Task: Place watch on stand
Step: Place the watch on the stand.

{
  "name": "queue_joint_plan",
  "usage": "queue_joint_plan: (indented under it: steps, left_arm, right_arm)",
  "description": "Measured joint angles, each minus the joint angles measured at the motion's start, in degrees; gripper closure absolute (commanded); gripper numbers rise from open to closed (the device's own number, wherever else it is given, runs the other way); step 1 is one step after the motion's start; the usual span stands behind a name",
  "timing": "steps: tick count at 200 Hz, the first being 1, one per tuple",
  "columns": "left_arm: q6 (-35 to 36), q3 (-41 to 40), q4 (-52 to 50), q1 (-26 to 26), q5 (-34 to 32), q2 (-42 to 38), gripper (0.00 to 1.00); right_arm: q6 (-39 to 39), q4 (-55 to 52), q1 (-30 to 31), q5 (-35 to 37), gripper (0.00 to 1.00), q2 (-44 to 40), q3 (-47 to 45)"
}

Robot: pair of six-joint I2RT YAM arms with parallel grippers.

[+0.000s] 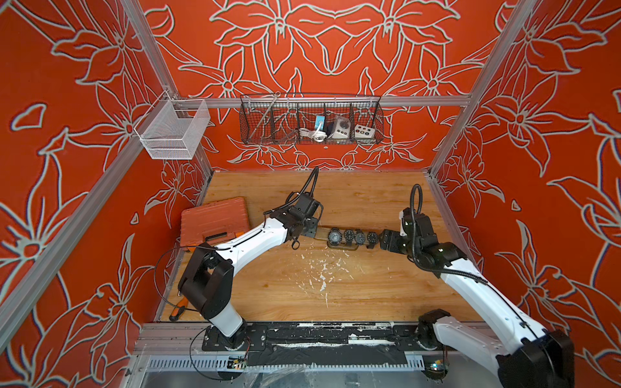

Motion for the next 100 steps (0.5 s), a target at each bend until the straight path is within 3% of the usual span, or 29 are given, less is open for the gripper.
queue_joint_plan:
  steps: [49,100]
  left_arm:
    - [1.55,1.46,-0.79,-0.48,1.49,3.23,0.57]
    - [1.88,4.07,-2.80,-2.71,1.75,5.16,0.55]
  right_arm:
    - [1.31,5.70,-5.44,-8.48,0.12,5.64,-0.90]
    - [1.07,8.90,-6.10,-12.31,0.12,9.55,-0.90]
